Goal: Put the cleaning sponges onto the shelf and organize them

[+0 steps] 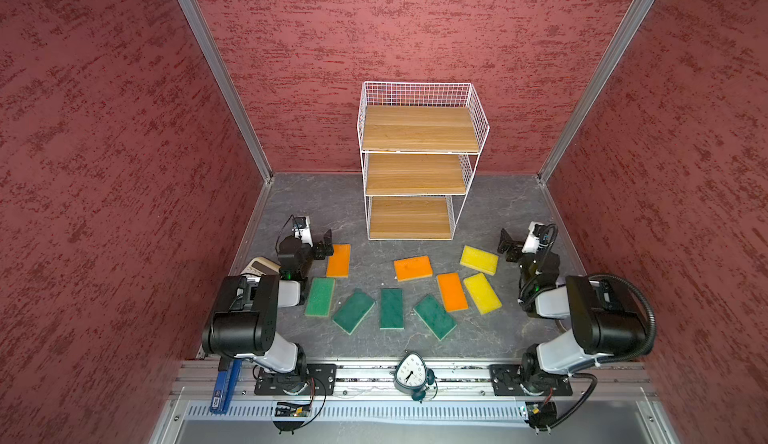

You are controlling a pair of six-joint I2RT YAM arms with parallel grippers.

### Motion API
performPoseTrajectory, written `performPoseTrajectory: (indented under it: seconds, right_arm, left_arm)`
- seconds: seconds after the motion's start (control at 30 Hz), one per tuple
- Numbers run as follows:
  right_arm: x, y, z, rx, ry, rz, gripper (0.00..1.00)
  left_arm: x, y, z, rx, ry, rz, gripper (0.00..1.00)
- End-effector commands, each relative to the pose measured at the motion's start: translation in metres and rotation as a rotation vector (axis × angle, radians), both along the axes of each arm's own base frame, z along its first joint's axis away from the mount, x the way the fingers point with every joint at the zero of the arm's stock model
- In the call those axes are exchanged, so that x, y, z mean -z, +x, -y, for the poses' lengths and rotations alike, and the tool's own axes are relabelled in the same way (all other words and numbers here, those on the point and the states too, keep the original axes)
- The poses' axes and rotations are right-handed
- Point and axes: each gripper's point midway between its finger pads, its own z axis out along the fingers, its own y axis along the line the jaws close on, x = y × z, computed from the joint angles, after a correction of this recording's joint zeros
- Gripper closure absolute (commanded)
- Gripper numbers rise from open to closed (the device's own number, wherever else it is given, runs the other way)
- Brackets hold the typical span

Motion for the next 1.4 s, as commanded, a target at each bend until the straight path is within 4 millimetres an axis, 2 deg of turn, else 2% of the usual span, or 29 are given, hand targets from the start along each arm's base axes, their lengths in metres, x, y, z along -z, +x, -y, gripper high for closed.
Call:
performPoseTrajectory:
  seconds: [0.0,0.5,0.63,1.37]
  right_arm:
    - [-0.0063,0.0014,-0.0023,-0.01,-0.025,0.022,0.01]
    - [-0.0059,0.0025,-0.0016,-0.008,-0.024,0.019,0.01]
    - [-0.004,0.0057,-0.0102,-0.06,-0.038,0.006,0.01]
    - [-0.0038,0.0051,-0.0106,-0.062,-0.036,0.006,0.01]
  left_arm:
    - [-0.0084,0.0044,0.0006,0.003,0.015,0.027,0.01]
    - [-0.009,0.0042,-0.001,0.009,0.0,0.028,0.01]
    - [-0.0088,0.0042,-0.001,0.01,0.0,0.027,0.01]
    - [-0.0091,0.0045,-0.0009,0.009,0.001,0.027,0.01]
